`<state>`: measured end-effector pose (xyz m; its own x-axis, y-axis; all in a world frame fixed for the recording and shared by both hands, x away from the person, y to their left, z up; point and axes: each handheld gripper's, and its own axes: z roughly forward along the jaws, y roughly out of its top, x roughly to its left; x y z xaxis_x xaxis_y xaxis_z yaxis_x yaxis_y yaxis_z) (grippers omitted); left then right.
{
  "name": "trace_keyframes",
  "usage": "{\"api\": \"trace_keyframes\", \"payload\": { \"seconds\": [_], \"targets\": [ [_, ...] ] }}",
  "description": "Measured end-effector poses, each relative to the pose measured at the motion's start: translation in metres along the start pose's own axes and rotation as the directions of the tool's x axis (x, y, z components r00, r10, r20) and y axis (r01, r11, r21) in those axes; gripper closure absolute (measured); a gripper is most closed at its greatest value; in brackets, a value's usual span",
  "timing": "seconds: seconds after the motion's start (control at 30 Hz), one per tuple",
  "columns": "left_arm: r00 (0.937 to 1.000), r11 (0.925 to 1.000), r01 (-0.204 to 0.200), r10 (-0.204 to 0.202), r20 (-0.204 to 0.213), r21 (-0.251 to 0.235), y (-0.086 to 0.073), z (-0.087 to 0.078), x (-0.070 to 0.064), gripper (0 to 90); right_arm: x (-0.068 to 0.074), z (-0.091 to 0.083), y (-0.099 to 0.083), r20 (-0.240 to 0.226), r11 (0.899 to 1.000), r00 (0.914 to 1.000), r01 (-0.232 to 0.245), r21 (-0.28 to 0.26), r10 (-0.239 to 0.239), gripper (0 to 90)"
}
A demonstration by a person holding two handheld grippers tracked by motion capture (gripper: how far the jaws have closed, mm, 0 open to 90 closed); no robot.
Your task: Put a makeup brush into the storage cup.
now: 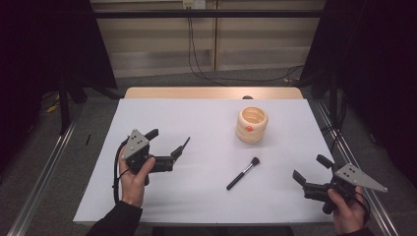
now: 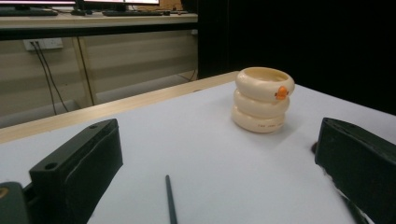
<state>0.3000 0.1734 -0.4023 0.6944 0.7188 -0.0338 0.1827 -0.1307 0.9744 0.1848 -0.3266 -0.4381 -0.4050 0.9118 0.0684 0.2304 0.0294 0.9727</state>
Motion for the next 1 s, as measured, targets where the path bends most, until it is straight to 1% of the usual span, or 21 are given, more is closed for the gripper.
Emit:
{"api": "trace_keyframes", "payload": {
  "seconds": [0.03, 0.07, 0.1, 0.17, 0.2, 0.23, 0.3, 0.37, 0.4, 0.43, 0.47, 0.5, 0.6, 0.67, 0.77, 0.8, 0.87, 0.9, 0.93, 0.97, 1.0],
  "targets": [
    [0.9999, 0.9999, 0.012, -0.012, -0.002, -0.002, 0.0, 0.001, 0.0, 0.6, -0.001, 0.0, 0.0, 0.003, 1.0, 1.0, 0.001, -0.002, -0.001, 0.0],
    [0.9999, 0.9999, 0.012, -0.012, -0.002, -0.002, 0.0, 0.001, 0.0, 0.5, -0.001, 0.0, 0.0, 0.003, 1.0, 1.0, 0.001, -0.002, -0.001, 0.0],
    [0.9999, 0.9999, 0.012, -0.012, -0.002, -0.002, 0.003, 0.004, 0.002, 0.6, 0.0, 0.0, 0.0, 0.002, 1.0, 0.9999, -0.012, -0.003, 0.012, 0.0],
    [1.0, 1.0, 0.007, -0.007, 0.006, -0.007, 0.006, 0.007, 0.004, 0.6, 0.0, 0.0, 0.0, -0.002, 1.0, 1.0, -0.003, -0.004, 0.003, 0.0],
    [0.9999, 1.0, -0.006, 0.006, 0.009, -0.007, 0.007, 0.008, 0.005, 0.7, 0.0, 0.001, 0.0, -0.001, 1.0, 1.0, -0.002, -0.004, 0.002, 0.0],
    [0.9999, 0.9999, -0.011, 0.011, 0.012, -0.006, 0.008, 0.009, 0.006, 0.9, 0.0, 0.0, 0.0, -0.001, 1.0, 1.0, -0.01, -0.006, 0.01, 0.0],
    [0.9998, 0.9998, -0.016, 0.016, 0.011, 0.014, 0.008, 0.012, 0.01, 1.1, 0.0, 0.0, 0.0, -0.003, 1.0, 1.0, -0.006, -0.006, 0.006, 0.0],
    [0.9999, 0.9998, -0.01, 0.01, 0.008, 0.016, 0.008, 0.013, 0.01, 1.1, 0.0, 0.0, 0.0, -0.001, 1.0, 1.0, -0.007, -0.008, 0.007, 0.0],
    [0.9998, 0.9998, -0.012, 0.012, 0.018, 0.016, 0.009, 0.015, 0.012, 1.0, -0.001, 0.0, 0.0, -0.004, 1.0, 1.0, -0.006, -0.004, 0.006, 0.0],
    [0.9997, 0.9997, -0.014, 0.014, 0.018, 0.021, 0.01, 0.016, 0.013, 0.9, -0.001, 0.0, 0.0, -0.007, 1.0, 1.0, -0.005, -0.002, 0.005, 0.0],
    [0.9996, 0.9996, -0.022, 0.022, 0.02, 0.017, 0.013, 0.02, 0.014, 1.0, -0.001, 0.001, 0.0, -0.009, 1.0, 0.9999, -0.005, -0.003, 0.005, 0.0],
    [0.9996, 0.9996, -0.022, 0.022, 0.02, 0.017, 0.013, 0.02, 0.014, 1.0, -0.001, 0.001, 0.0, -0.009, 1.0, 0.9999, -0.005, -0.003, 0.005, 0.0],
    [0.9995, 0.9998, -0.017, 0.017, 0.026, 0.005, 0.018, 0.027, 0.015, 0.9, 0.0, 0.001, 0.0, -0.005, 1.0, 1.0, 0.001, -0.007, -0.001, 0.0],
    [0.9991, 0.9995, -0.03, 0.029, 0.032, 0.007, 0.021, 0.03, 0.016, 0.9, 0.0, 0.001, 0.0, -0.004, 1.0, 1.0, 0.0, -0.009, 0.0, 0.0],
    [0.999, 0.9994, -0.033, 0.033, 0.031, 0.007, 0.024, 0.032, 0.016, 0.9, -0.001, 0.001, 0.0, -0.005, 1.0, 1.0, -0.001, -0.006, 0.001, 0.0],
    [0.9988, 0.9994, -0.034, 0.034, 0.036, -0.008, 0.028, 0.035, 0.017, 0.8, 0.0, 0.001, 0.0, -0.008, 1.0, 1.0, -0.001, -0.007, 0.001, 0.0],
    [0.9985, 0.9993, -0.037, 0.038, 0.041, -0.006, 0.029, 0.036, 0.017, 0.8, -0.001, 0.001, 0.0, -0.007, 1.0, 1.0, 0.003, -0.007, -0.003, 0.0],
    [0.9979, 0.9988, -0.049, 0.049, 0.043, 0.002, 0.032, 0.038, 0.018, 0.8, -0.001, 0.001, -0.001, -0.008, 1.0, 1.0, 0.006, -0.006, -0.006, 0.0],
    [0.9982, 0.999, -0.044, 0.044, 0.042, 0.002, 0.034, 0.04, 0.018, 0.8, -0.001, 0.001, -0.001, -0.008, 1.0, 1.0, 0.006, -0.006, -0.006, 0.0],
    [0.9982, 0.9988, -0.049, 0.049, 0.034, 0.002, 0.037, 0.042, 0.019, 0.7, -0.001, 0.001, -0.001, -0.007, 1.0, 0.9999, 0.007, -0.007, -0.007, 0.0],
    [0.9978, 0.9987, -0.05, 0.05, 0.044, 0.003, 0.039, 0.044, 0.019, 1.0, -0.001, 0.001, -0.001, -0.009, 1.0, 0.9999, 0.005, -0.006, -0.005, 0.0]
  ]
}}
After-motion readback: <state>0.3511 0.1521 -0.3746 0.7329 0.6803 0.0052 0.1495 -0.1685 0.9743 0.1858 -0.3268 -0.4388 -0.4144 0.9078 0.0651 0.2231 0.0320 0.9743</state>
